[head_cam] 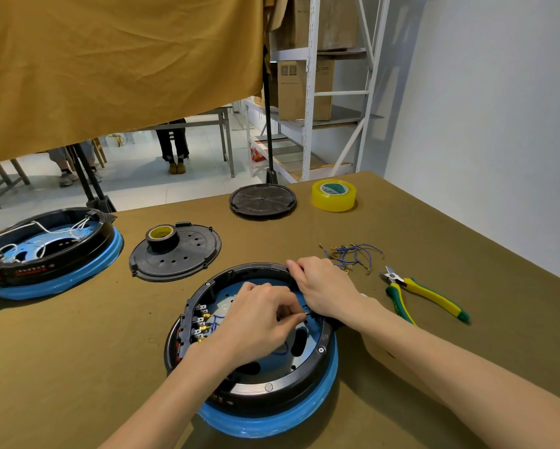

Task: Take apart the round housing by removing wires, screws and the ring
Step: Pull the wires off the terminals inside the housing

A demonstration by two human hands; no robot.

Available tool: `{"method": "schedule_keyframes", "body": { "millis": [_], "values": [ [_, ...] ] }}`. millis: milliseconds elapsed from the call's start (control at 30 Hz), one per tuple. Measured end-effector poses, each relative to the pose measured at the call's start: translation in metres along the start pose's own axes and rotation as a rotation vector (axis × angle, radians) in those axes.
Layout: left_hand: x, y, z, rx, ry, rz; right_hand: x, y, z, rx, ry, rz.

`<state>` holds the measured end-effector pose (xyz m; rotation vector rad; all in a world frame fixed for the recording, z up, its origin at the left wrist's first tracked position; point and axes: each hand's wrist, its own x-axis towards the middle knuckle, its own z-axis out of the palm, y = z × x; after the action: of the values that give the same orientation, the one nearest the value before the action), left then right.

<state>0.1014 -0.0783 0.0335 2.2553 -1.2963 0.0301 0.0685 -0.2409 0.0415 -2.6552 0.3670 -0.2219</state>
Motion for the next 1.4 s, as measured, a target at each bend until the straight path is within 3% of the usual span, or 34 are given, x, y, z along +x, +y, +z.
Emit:
{"method": "schedule_keyframes", "body": {
  "millis": [967, 1400],
  "values": [
    [-0.0002, -0.0011, 0.0003, 0.011, -0.007, 0.012, 0.0012, 0.0016, 0.0013, -0.022, 0.024, -0.004],
    [-0.0046, -0.0093, -0.0057, -0.047, 0.064, -0.001, 0.0053, 0.0078, 0.0048, -0.02, 0.022, -0.032]
  ]
}}
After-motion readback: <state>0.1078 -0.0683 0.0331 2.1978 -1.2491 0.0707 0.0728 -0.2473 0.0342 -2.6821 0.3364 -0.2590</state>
